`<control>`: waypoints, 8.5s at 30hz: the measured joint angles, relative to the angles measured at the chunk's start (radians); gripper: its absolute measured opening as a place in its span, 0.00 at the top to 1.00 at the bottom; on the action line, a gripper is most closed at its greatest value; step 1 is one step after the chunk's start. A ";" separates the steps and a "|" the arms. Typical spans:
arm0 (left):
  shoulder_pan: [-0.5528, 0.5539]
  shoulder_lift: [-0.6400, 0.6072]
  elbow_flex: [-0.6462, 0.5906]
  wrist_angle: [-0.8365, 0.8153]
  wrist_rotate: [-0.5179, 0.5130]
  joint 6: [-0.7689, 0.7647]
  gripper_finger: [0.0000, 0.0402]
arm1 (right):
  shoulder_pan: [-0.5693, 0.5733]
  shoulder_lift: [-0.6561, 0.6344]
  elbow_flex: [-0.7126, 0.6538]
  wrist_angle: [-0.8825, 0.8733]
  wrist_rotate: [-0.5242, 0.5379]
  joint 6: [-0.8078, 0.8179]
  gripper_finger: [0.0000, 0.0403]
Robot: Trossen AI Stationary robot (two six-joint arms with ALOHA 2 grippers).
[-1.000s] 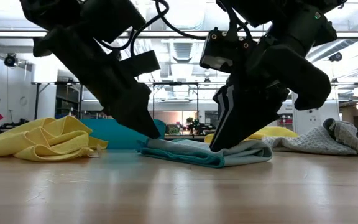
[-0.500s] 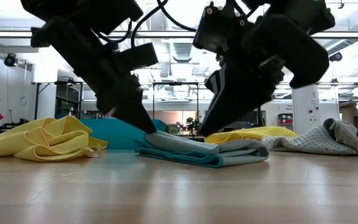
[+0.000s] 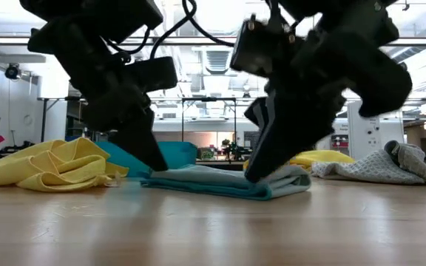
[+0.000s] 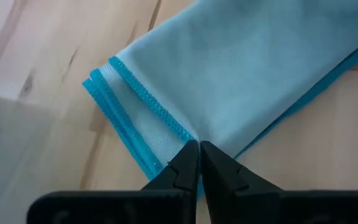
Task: Fold microfiber towels
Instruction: Fold the blue microfiber towel, then put the blue microfiber towel into the blue bin
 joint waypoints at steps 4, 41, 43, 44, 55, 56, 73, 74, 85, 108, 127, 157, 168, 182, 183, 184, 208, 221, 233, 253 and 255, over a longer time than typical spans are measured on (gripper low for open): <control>0.000 0.000 0.000 -0.010 0.000 -0.020 1.00 | -0.001 0.026 0.000 0.010 -0.003 0.003 0.98; 0.000 -0.090 0.011 -0.123 -0.001 -0.029 0.71 | -0.021 -0.098 0.003 -0.209 -0.080 0.137 0.98; 0.005 -0.118 0.018 -0.135 -0.001 -0.053 0.68 | -0.024 -0.116 -0.002 -0.231 -0.077 0.221 0.98; 0.012 -0.134 0.019 -0.133 -0.001 -0.077 0.67 | -0.024 -0.128 -0.005 -0.237 -0.072 0.271 0.98; 0.101 -0.176 0.020 -0.121 0.113 -0.305 0.45 | -0.013 -0.253 -0.090 -0.234 -0.065 0.729 0.73; 0.109 -0.166 0.019 -0.127 0.113 -0.320 0.42 | -0.008 -0.254 -0.102 -0.234 -0.056 0.777 0.69; 0.147 -0.058 0.017 -0.099 0.108 -0.388 0.30 | 0.018 -0.216 -0.305 0.129 0.111 1.148 0.32; 0.147 -0.053 0.017 -0.098 0.108 -0.392 0.30 | 0.017 -0.212 -0.311 0.145 0.117 1.156 0.32; 0.144 0.033 0.024 -0.021 0.136 -0.401 0.31 | 0.015 -0.097 -0.317 0.369 0.142 1.124 0.34; 0.107 0.053 0.026 -0.018 0.101 -0.420 0.89 | -0.010 -0.080 -0.321 0.384 0.298 0.923 0.92; 0.112 -0.185 0.030 -0.192 -0.110 -0.352 0.96 | -0.143 -0.194 -0.304 0.431 0.297 0.594 0.98; 0.468 -0.496 0.023 -0.400 -0.215 -0.074 0.98 | -0.549 -0.089 0.163 0.232 0.076 -0.020 0.98; 0.590 -0.472 0.015 -0.456 -0.214 -0.076 0.98 | -0.609 0.078 0.310 0.217 0.052 -0.098 0.98; 0.674 -0.337 -0.029 -0.453 -0.198 -0.116 0.98 | -0.639 0.212 0.429 0.141 0.051 -0.131 0.98; 0.678 -0.326 -0.030 -0.451 -0.197 -0.130 0.98 | -0.641 0.212 0.429 0.139 0.051 -0.131 0.98; 0.682 -0.318 -0.033 -0.449 -0.193 -0.133 0.98 | -0.645 0.212 0.429 0.137 0.051 -0.131 0.98; 0.703 -0.216 -0.033 -0.447 -0.184 -0.185 0.89 | -0.651 0.212 0.429 0.080 0.053 -0.114 0.82; 0.703 -0.220 -0.033 -0.447 -0.163 -0.184 0.79 | -0.657 0.197 0.428 0.018 0.053 -0.105 0.70; 0.703 -0.312 -0.009 -0.559 -0.158 -0.137 0.55 | -0.658 0.091 0.427 -0.086 0.052 -0.160 0.73; 0.591 -0.377 0.000 -0.307 -0.028 0.183 0.96 | -0.601 -0.195 -0.005 0.130 -0.072 -0.171 0.76; 0.603 -0.361 0.000 -0.268 -0.011 0.186 0.99 | -0.594 -0.214 -0.045 0.157 -0.071 -0.156 0.76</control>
